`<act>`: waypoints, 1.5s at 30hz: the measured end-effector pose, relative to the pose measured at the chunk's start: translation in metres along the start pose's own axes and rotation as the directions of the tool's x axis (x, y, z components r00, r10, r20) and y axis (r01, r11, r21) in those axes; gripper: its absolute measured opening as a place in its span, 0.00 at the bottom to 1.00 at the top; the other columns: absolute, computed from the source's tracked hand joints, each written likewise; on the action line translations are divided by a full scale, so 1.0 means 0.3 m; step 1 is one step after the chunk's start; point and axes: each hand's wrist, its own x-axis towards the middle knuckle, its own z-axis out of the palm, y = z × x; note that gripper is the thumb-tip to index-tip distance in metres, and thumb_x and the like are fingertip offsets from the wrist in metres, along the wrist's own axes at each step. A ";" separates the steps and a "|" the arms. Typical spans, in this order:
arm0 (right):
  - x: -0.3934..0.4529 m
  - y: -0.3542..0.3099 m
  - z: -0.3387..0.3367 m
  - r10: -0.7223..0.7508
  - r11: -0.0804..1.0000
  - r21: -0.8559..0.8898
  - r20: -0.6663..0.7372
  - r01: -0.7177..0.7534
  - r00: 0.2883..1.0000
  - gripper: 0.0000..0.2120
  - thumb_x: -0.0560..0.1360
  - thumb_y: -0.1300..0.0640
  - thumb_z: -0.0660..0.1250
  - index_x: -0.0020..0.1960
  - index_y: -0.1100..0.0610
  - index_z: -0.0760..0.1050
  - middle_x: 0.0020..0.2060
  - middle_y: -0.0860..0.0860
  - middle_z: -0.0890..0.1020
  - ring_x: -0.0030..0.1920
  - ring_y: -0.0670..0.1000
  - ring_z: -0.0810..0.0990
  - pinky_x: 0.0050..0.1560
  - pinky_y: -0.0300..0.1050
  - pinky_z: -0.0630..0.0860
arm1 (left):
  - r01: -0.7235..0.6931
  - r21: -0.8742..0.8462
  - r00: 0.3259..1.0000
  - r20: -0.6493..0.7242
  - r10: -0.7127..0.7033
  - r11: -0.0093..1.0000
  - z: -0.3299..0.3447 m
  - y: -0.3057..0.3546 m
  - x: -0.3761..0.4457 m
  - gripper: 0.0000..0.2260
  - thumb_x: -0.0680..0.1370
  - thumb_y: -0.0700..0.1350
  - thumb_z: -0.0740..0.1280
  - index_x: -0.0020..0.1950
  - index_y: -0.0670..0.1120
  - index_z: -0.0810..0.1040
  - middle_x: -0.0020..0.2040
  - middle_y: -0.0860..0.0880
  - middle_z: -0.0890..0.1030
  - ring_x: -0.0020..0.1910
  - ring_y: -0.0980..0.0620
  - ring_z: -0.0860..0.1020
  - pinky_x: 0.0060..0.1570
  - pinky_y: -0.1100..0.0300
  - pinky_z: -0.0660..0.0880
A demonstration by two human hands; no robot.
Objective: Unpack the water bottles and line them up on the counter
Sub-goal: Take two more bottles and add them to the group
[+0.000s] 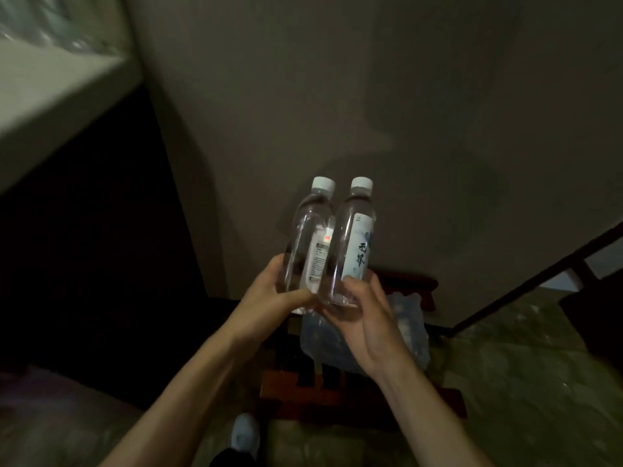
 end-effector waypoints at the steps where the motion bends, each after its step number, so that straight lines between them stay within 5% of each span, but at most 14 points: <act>1: -0.013 -0.010 0.034 -0.017 1.000 -0.003 0.040 0.017 0.999 0.24 0.73 0.59 0.68 0.68 0.54 0.69 0.59 0.60 0.82 0.60 0.61 0.81 0.56 0.57 0.80 | -0.035 0.010 0.999 -0.025 0.035 0.999 -0.019 0.028 -0.025 0.30 0.62 0.52 0.77 0.62 0.57 0.75 0.53 0.56 0.84 0.51 0.59 0.83 0.46 0.63 0.78; 6: -0.042 -0.059 0.216 -0.141 0.981 -0.115 0.141 0.157 0.980 0.27 0.71 0.58 0.69 0.69 0.50 0.69 0.61 0.58 0.80 0.62 0.60 0.79 0.55 0.54 0.79 | -0.166 0.033 0.980 -0.108 0.169 0.986 -0.125 0.164 -0.105 0.24 0.68 0.50 0.79 0.62 0.50 0.75 0.51 0.50 0.85 0.47 0.55 0.85 0.40 0.66 0.80; 11: -0.064 -0.076 0.413 -0.233 0.962 -0.101 0.193 0.255 0.953 0.28 0.71 0.55 0.71 0.69 0.48 0.69 0.61 0.57 0.81 0.59 0.58 0.81 0.50 0.49 0.80 | -0.243 0.194 0.958 -0.104 0.266 0.950 -0.267 0.303 -0.190 0.30 0.64 0.61 0.79 0.61 0.50 0.77 0.55 0.38 0.80 0.53 0.41 0.82 0.54 0.42 0.80; 18: -0.066 0.009 0.805 -0.304 0.950 0.015 0.263 0.311 0.916 0.31 0.66 0.53 0.75 0.67 0.53 0.71 0.56 0.60 0.83 0.55 0.59 0.83 0.48 0.50 0.81 | -0.289 0.437 0.898 -0.185 0.400 0.852 -0.632 0.473 -0.373 0.28 0.59 0.66 0.74 0.55 0.56 0.77 0.45 0.56 0.85 0.43 0.59 0.84 0.45 0.53 0.83; 24: -0.028 0.084 1.110 -0.359 0.913 -0.057 0.353 0.403 0.864 0.27 0.67 0.59 0.75 0.64 0.54 0.72 0.57 0.61 0.82 0.58 0.62 0.81 0.57 0.56 0.79 | -0.264 0.378 0.886 -0.268 0.378 0.887 -0.916 0.532 -0.404 0.27 0.57 0.57 0.73 0.53 0.53 0.71 0.45 0.50 0.86 0.45 0.53 0.85 0.47 0.47 0.83; 28: 0.028 0.103 1.219 -0.340 0.898 -0.124 0.412 0.422 0.845 0.28 0.68 0.60 0.76 0.65 0.52 0.70 0.55 0.56 0.84 0.56 0.56 0.83 0.49 0.43 0.80 | -0.271 0.294 0.871 -0.331 0.364 0.917 -1.038 0.535 -0.377 0.26 0.56 0.55 0.72 0.52 0.54 0.72 0.45 0.49 0.85 0.45 0.52 0.85 0.48 0.49 0.83; 32: 0.108 0.101 1.295 -0.301 0.881 -0.205 0.450 0.426 0.841 0.30 0.68 0.61 0.73 0.67 0.49 0.68 0.55 0.52 0.84 0.55 0.52 0.83 0.48 0.41 0.81 | -0.294 0.201 0.892 -0.295 0.344 0.935 -1.152 0.564 -0.311 0.21 0.65 0.43 0.77 0.55 0.48 0.76 0.43 0.50 0.86 0.43 0.58 0.85 0.38 0.65 0.81; 36: 0.201 0.108 1.373 -0.299 0.844 -0.259 0.500 0.470 0.813 0.32 0.67 0.63 0.72 0.68 0.53 0.67 0.58 0.53 0.82 0.58 0.53 0.82 0.56 0.52 0.80 | -0.326 0.135 0.893 -0.279 0.352 0.936 -1.247 0.597 -0.241 0.17 0.64 0.42 0.75 0.50 0.47 0.79 0.41 0.54 0.86 0.41 0.60 0.84 0.35 0.73 0.76; 42: 0.361 0.126 1.457 -0.241 0.845 -0.331 0.467 0.421 0.851 0.28 0.68 0.65 0.75 0.64 0.55 0.69 0.55 0.55 0.83 0.54 0.55 0.84 0.57 0.60 0.79 | -0.321 0.155 0.890 -0.289 0.354 0.934 -1.381 0.616 -0.148 0.12 0.70 0.36 0.73 0.51 0.45 0.79 0.43 0.51 0.87 0.41 0.59 0.85 0.37 0.69 0.77; 45: 0.429 0.140 1.467 -0.240 0.815 -0.402 0.422 0.417 0.875 0.28 0.67 0.61 0.78 0.62 0.53 0.69 0.54 0.55 0.82 0.51 0.52 0.85 0.52 0.56 0.82 | -0.317 0.185 0.904 -0.238 0.355 0.930 -1.441 0.620 -0.109 0.21 0.66 0.41 0.77 0.57 0.46 0.78 0.48 0.49 0.87 0.47 0.53 0.85 0.48 0.59 0.78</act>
